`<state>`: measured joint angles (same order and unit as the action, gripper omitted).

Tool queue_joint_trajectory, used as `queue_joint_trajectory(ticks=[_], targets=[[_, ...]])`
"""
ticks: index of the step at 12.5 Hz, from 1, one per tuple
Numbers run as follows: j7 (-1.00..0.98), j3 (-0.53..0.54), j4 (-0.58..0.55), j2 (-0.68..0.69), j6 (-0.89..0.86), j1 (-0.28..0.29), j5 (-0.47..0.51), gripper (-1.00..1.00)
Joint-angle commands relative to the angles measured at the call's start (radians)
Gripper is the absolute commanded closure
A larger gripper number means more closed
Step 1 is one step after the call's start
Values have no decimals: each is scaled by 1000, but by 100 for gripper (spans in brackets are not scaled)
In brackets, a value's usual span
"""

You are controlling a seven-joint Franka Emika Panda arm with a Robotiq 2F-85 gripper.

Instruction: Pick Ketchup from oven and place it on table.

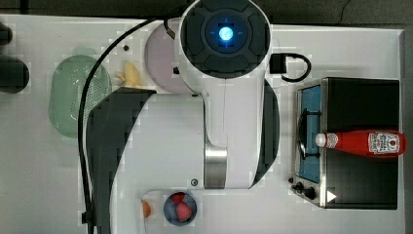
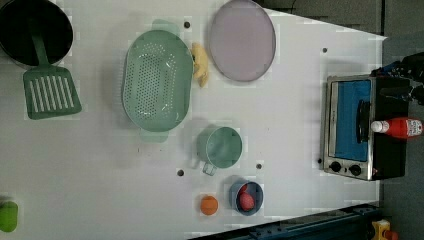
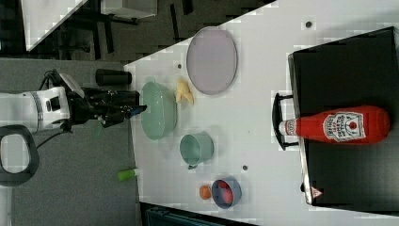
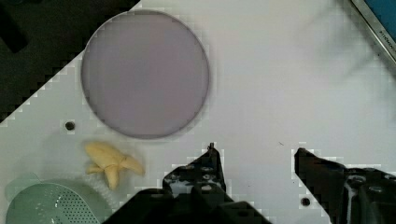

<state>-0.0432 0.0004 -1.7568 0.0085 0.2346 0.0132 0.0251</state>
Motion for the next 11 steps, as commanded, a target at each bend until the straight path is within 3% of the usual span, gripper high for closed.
queue_joint_trajectory(ticks=[1, 2, 3, 8, 11], targets=[[199, -22, -164, -320, -169, -25, 17, -52], [199, -22, -164, -319, -169, -25, 17, -67], [199, -23, -164, -319, -170, -25, 17, -100], [199, -83, -165, -284, -163, -49, 13, -100], [199, -208, -164, -222, -115, -79, 12, -100]])
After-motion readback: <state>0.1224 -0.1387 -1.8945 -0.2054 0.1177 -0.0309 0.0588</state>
